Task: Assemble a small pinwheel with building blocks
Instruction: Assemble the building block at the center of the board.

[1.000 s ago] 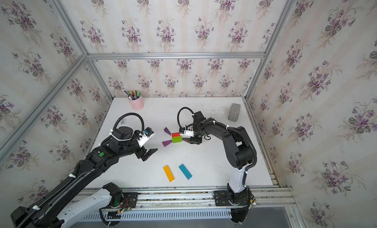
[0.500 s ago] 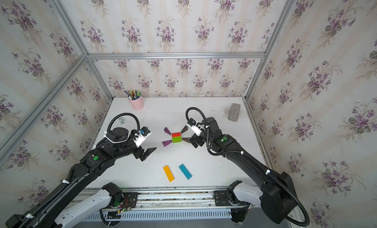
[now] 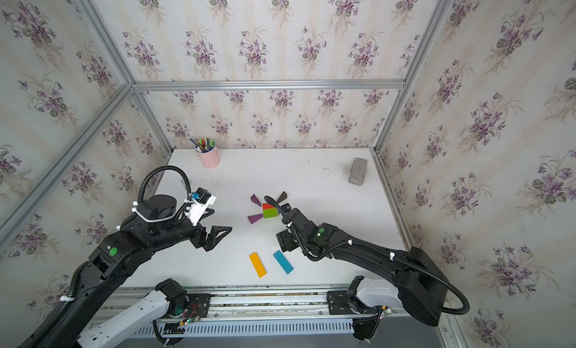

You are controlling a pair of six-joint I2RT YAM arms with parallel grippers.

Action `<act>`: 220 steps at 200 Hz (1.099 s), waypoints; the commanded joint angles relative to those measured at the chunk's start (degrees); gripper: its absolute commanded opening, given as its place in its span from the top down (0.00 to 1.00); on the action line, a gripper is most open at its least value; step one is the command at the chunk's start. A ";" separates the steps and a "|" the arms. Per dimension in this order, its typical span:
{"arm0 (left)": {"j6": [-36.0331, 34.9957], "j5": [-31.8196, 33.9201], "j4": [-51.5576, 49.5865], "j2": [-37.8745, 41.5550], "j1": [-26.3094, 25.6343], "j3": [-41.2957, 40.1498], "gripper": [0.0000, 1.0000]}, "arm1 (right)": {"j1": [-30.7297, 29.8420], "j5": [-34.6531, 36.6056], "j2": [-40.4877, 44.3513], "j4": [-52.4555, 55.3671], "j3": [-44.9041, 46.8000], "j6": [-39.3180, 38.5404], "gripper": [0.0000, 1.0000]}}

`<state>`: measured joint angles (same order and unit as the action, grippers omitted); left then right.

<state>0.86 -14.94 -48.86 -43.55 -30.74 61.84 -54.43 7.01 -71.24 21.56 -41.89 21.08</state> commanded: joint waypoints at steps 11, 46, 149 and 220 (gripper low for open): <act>6.07 0.96 -10.94 -1.00 0.11 5.88 0.00 | -7.79 5.01 -0.67 10.25 -1.29 14.32 0.32; 7.34 -0.90 -12.35 0.63 0.07 7.58 0.00 | -15.34 4.52 -9.20 12.92 -3.42 16.98 0.34; 7.51 0.38 -12.31 4.17 0.12 7.06 0.00 | -16.71 3.15 -16.39 10.53 -4.44 15.75 0.48; 7.57 0.91 -12.23 5.22 0.13 6.91 0.00 | -16.76 2.21 -17.84 8.41 -4.18 14.61 0.55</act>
<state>7.99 -14.76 -61.28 -38.59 -30.74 68.73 -71.18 9.30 -88.62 30.96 -46.04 35.73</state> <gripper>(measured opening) 0.998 0.455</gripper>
